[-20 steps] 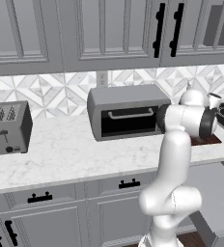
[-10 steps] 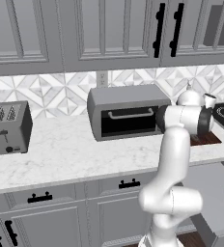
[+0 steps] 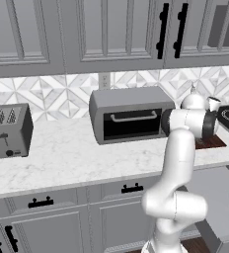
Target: Place the appropriate cutting tool for cutting the carrot skin on the cutting board.
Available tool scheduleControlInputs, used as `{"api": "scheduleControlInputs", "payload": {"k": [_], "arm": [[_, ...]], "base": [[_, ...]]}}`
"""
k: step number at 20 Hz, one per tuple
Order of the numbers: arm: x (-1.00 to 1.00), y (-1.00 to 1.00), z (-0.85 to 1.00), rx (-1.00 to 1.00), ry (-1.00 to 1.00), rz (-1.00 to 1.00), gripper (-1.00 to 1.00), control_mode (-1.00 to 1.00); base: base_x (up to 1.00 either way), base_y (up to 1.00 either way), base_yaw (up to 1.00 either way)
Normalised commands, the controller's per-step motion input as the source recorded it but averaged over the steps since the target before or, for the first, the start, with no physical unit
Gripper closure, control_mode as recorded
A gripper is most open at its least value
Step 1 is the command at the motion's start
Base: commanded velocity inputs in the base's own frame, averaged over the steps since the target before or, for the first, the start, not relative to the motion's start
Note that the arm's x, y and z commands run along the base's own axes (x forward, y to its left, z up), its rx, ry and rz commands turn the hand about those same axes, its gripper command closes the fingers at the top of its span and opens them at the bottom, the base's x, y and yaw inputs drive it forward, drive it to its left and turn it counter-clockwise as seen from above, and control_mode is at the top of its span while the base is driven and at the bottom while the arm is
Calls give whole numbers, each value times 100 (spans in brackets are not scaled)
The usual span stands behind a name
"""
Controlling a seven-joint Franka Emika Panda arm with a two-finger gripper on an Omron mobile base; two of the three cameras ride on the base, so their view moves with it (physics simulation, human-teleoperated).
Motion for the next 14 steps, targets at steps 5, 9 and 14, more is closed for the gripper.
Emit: {"api": "scheduleControlInputs", "payload": {"k": [5, 9, 14], "arm": [[0, 0, 6, 0, 0, 0, -100, -100], [-6, 0, 36, 0, -1, 0, -100, -100], [-52, 3, 69, -2, -10, 0, -100, -100]], "base": [[0, 0, 0], [0, 0, 0], [0, 0, 0]]}}
